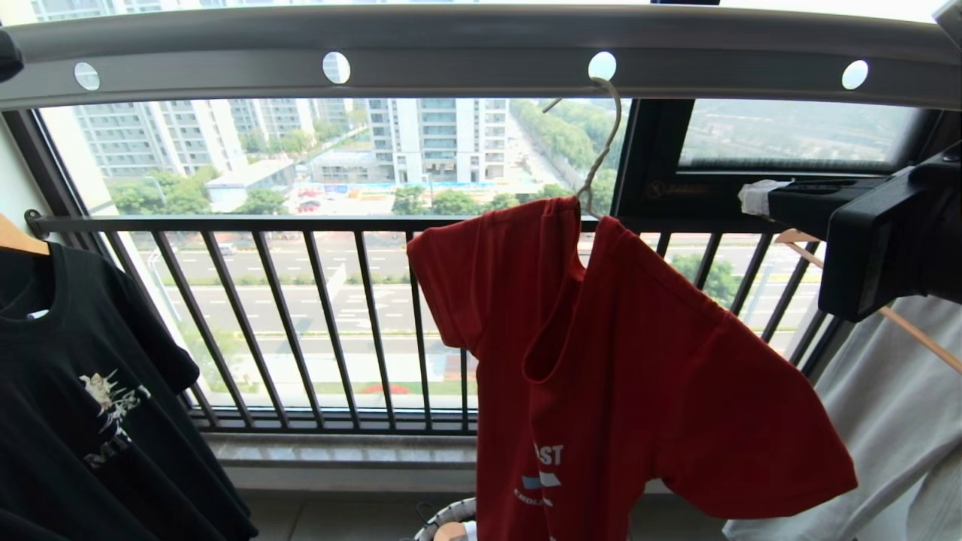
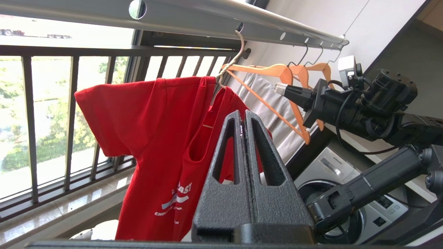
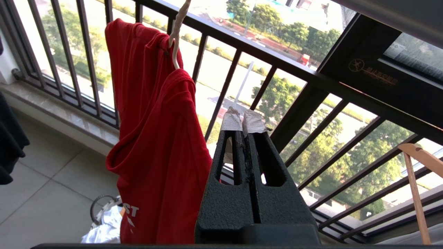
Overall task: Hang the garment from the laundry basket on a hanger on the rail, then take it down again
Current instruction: Take the clothes off the clothes rack
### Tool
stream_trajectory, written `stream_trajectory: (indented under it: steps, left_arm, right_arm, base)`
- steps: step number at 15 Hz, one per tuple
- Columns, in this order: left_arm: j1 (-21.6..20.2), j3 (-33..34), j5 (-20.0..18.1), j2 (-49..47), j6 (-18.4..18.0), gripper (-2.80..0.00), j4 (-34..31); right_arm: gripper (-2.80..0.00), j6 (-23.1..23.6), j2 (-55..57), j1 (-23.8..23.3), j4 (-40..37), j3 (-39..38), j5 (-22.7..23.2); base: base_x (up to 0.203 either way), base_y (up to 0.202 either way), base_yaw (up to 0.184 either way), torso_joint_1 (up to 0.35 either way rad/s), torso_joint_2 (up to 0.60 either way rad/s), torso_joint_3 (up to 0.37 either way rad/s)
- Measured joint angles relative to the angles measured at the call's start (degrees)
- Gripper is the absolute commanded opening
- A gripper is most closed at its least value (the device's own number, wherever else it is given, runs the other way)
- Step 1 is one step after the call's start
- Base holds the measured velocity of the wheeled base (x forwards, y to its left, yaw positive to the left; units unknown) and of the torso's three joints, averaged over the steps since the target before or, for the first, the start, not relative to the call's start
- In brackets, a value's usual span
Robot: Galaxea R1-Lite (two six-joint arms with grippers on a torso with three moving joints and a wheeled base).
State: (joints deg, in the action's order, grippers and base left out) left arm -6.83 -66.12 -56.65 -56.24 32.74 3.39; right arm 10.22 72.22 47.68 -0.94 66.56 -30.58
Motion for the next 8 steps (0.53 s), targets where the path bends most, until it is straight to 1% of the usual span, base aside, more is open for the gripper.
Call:
stream_trajectory:
  steps: [5,8]
  left_arm:
    - [0.0,0.1,0.0,0.2,0.0,-2.80,0.0]
    - [0.0,0.1,0.0,0.1,0.0,-2.80,0.0]
  right_arm:
    - [-2.80,0.0,3.0,-1.2,-0.7,1.2,3.0]
    - [-2.80,0.0,3.5,-4.3,-2.9,-0.9,3.9]
  base:
    - [0.000,0.000,0.000,0.000,0.00,0.000]
    - [0.000,0.000,0.000,0.000,0.00,0.000]
